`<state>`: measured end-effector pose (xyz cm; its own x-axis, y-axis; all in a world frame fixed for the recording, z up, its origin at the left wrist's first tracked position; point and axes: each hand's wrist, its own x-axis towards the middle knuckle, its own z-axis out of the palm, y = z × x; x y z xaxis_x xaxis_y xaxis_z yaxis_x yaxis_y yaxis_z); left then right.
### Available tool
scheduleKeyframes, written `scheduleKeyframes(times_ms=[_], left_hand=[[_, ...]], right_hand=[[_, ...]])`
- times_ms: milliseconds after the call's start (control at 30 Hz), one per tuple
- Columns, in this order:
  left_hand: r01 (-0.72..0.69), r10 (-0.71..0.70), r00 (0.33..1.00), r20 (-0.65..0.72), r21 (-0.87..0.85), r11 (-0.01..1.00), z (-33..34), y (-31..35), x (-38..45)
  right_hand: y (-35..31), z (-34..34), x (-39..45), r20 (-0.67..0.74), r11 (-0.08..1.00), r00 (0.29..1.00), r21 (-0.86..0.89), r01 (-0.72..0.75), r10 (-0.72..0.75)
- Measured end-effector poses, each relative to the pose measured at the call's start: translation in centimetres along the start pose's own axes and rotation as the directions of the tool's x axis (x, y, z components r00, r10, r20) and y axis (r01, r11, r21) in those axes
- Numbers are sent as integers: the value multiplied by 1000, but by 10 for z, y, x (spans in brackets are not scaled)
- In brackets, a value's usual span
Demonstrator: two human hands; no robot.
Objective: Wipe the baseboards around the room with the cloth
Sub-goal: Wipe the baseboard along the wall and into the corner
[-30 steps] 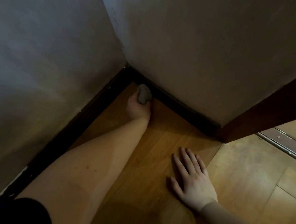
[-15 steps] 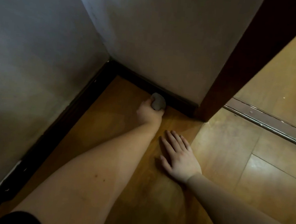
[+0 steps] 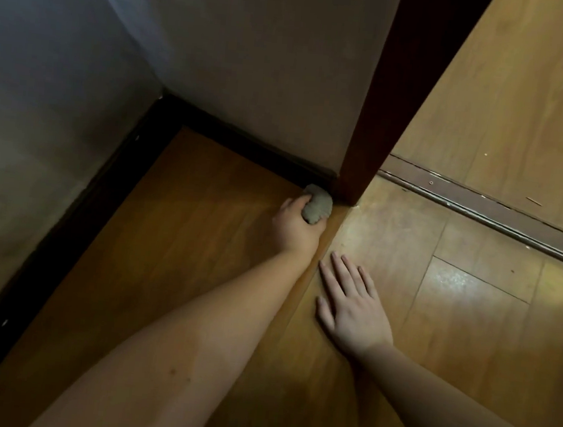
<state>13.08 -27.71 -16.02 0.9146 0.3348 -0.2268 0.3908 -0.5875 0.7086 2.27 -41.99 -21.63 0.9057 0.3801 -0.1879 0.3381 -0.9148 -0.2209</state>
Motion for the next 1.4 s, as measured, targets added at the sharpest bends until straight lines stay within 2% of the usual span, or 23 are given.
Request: scheduleKeyframes(times_ms=[133,300,467,600,767,1233,1400], left_hand=[[-11,11,1000,17,-20,1000,3,5,-11],[-73,74,994,77,-20,997,-29,-18,6],[-100,100,995,-24,-20,995,-79,-48,42],[-34,20,980,-196,-68,997,-117,-68,83],[71,-113,954,-279,-158,985,-142,-76,126],[146,-195,902,-385,-152,977,-169,-78,172],[172,-290,894,-341,-338,925,-161,-72,172]], right_hand=[[1,-1,-2,7,1000,1000,7,-5,5],[2,-1,-3,8,1000,1000,8,2,-2],[3,-1,-4,-6,1000,1000,0,18,-18],[3,-1,-4,-21,1000,1000,5,19,-18],[1,-4,-5,-39,1000,999,11,14,-14],[2,-2,-4,-28,1000,1000,-24,9,-10],[3,2,-1,-32,999,999,-40,18,-19]])
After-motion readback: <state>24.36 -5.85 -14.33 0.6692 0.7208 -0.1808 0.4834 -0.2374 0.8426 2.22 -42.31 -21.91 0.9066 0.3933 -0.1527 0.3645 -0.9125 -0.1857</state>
